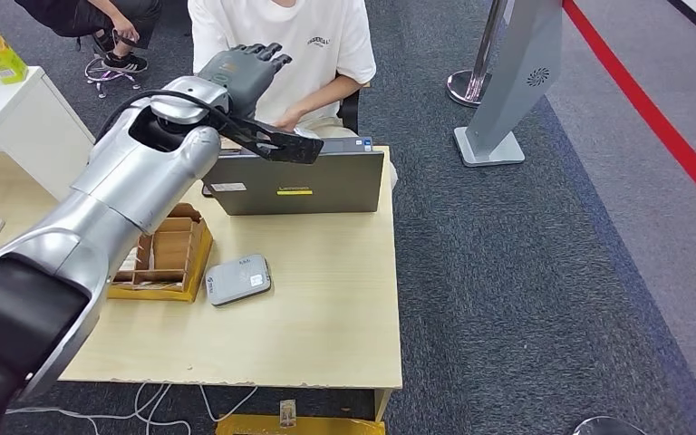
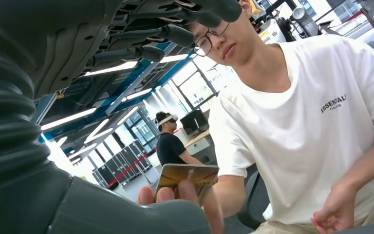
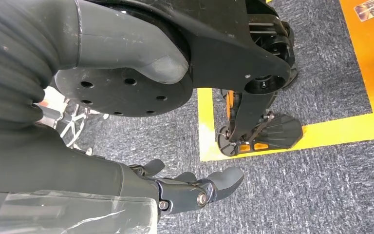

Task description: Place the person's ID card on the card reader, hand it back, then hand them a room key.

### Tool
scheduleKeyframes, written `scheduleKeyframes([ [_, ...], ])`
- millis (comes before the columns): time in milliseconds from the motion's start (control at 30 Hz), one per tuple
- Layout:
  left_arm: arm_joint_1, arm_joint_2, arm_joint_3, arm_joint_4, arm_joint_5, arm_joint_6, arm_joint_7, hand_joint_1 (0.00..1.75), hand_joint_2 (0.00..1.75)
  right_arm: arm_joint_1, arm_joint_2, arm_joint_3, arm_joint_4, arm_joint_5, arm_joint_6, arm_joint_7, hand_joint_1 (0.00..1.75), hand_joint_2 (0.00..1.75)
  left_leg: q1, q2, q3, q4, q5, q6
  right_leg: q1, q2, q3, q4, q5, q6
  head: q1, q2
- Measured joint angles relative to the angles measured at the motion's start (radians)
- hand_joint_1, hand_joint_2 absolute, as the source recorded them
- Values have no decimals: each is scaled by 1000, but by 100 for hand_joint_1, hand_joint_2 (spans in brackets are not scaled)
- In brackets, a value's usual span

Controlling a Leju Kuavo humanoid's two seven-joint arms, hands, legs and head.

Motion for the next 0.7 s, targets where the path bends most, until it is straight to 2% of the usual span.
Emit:
scheduleKeyframes([
  [100,6,0,2,1,1,18,-17,0,175,0,0,0,0,-1,0,0,0,175,0,0,0,0,0,0,0,0,0,0,0,0,0,0],
  [167,27,7,4,-11,-1,63,-44,0,175,0,0,0,0,-7,-2,-2,0,175,0,0,0,0,0,0,0,0,0,0,0,0,0,0],
  [233,82,34,8,-76,-12,154,-73,0,175,1,0,-4,0,-20,-6,-6,0,175,-1,1,0,-1,0,0,0,1,1,0,0,0,0,0],
  [300,179,86,18,-213,-35,254,-86,0,175,3,0,-10,0,-34,-12,-7,0,175,-1,2,1,-2,0,0,-1,2,1,0,0,0,0,0],
  [400,418,185,76,-503,-120,453,-116,0,175,7,0,-17,0,-39,-23,-8,0,175,-4,8,6,-5,-2,-1,-3,8,2,0,-1,-1,0,0],
  [467,627,248,158,-719,-183,607,-158,0,175,12,0,-22,0,-39,-29,-10,0,175,-5,12,8,-7,-4,-1,-4,12,1,0,-3,-2,-2,0],
  [533,825,291,255,-908,-222,722,-205,0,175,17,0,-29,0,-39,-33,-13,0,175,-4,13,8,-7,-6,-2,-4,13,0,0,-5,-4,-3,0],
  [600,981,309,344,-1043,-245,799,-254,0,175,20,0,-32,0,-38,-35,-17,0,175,-4,12,7,-7,-6,-2,-4,12,-1,0,-7,-4,-2,0],
  [700,1141,314,443,-1173,-266,862,-318,0,175,19,0,-33,0,-37,-37,-25,0,175,-4,6,5,-7,-6,-2,-4,6,0,-1,-8,-3,-2,0],
])
